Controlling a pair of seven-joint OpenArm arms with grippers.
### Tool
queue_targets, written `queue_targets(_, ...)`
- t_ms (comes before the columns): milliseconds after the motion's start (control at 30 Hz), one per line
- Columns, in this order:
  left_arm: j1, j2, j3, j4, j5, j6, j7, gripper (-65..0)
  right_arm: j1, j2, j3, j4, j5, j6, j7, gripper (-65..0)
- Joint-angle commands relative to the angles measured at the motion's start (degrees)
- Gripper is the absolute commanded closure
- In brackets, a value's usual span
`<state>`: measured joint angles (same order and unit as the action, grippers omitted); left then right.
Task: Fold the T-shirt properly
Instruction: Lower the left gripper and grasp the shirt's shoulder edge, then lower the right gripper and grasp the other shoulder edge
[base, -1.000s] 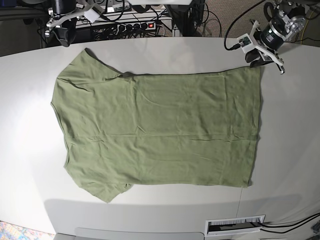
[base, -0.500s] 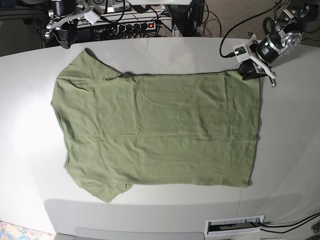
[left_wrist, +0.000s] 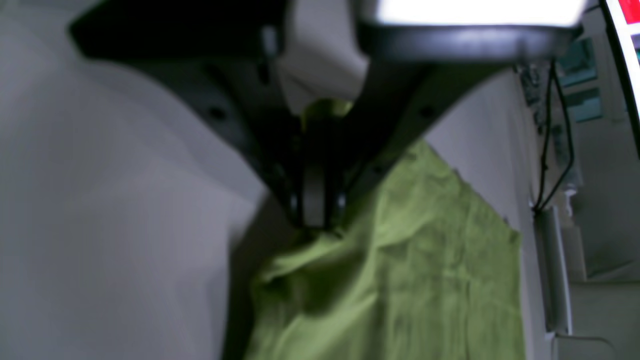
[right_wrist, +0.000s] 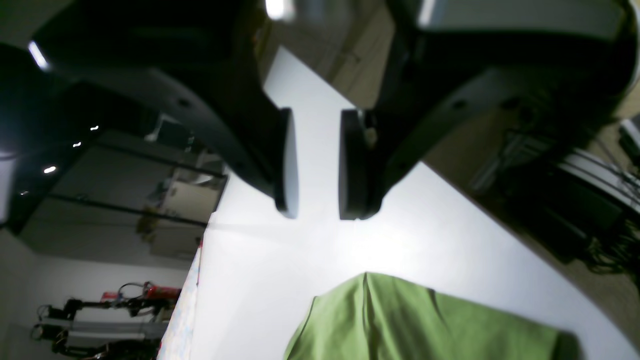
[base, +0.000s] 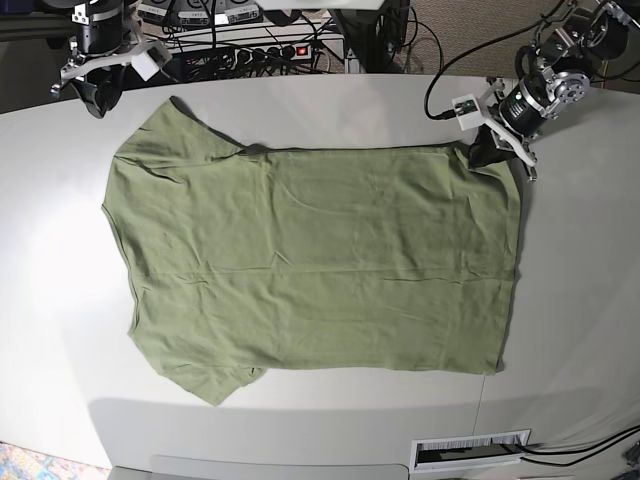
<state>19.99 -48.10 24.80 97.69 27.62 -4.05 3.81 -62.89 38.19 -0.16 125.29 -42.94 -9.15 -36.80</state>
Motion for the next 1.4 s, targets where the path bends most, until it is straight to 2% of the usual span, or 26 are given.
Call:
queue_targets(0, 1.0, -1.9, 0.4, -0.2, -0.3, -4.6, 5.4, 0.0, 0.1, 0.6, 0.2, 0.9, 0.0, -0.8, 0.7, -15.5)
queue_targets(200, 4.0, -5.4, 0.3, 5.1, -0.1, -4.5, 8.8, 0.0, 1.8, 0.6, 0.2, 0.9, 1.6, -0.7, 1.2, -15.5)
queue_targets(300, 6.1, -5.9, 0.3, 7.9, 0.9, -3.7, 8.9, 0.0, 1.8, 0.6, 0.2, 0.4, 1.7, 0.2, 1.8, -15.5)
queue_targets(400, 7.5, -5.9, 0.3, 9.4, 2.4, -1.6, 9.5, 0.0, 1.9, 0.6, 0.2, -0.9, 5.7, 5.6, 4.2, -15.5)
queue_targets(500, 7.5, -5.9, 0.3, 9.9, 2.4, -1.5, 10.3, 0.0, 2.9, 0.7, 0.2, -3.2, 7.4, 10.2, 5.7, -15.5)
queue_targets(667, 7.5, -5.9, 0.3, 9.9, 2.4, -1.5, 10.3, 0.0, 4.0, 0.7, 0.2, -5.1, 7.4, 10.7, 7.2, -15.5)
queue_targets(767, 7.5, -5.9, 0.3, 9.9, 2.4, -1.5, 10.1, 0.0, 4.4, 0.7, 0.2, -5.4, 9.4, 12.4, 9.4, -15.5)
queue_targets(967, 7.5, -5.9, 0.3, 9.9, 2.4, -1.5, 10.2, 0.0, 9.5, 0.7, -3.1, -7.1, 13.9, 16.3, 9.6, -15.5)
queue_targets(1200, 7.5, -5.9, 0.3, 9.9, 2.4, -1.5, 10.2, 0.0, 13.0, 0.5, -9.4, -9.7, 14.0, 18.6, 8.9, -15.5)
queue_targets(1367, 7.5, -5.9, 0.3, 9.9, 2.4, -1.5, 10.1, 0.0, 14.2, 0.3, -9.8, -10.6, 11.8, 18.4, 7.8, -15.5)
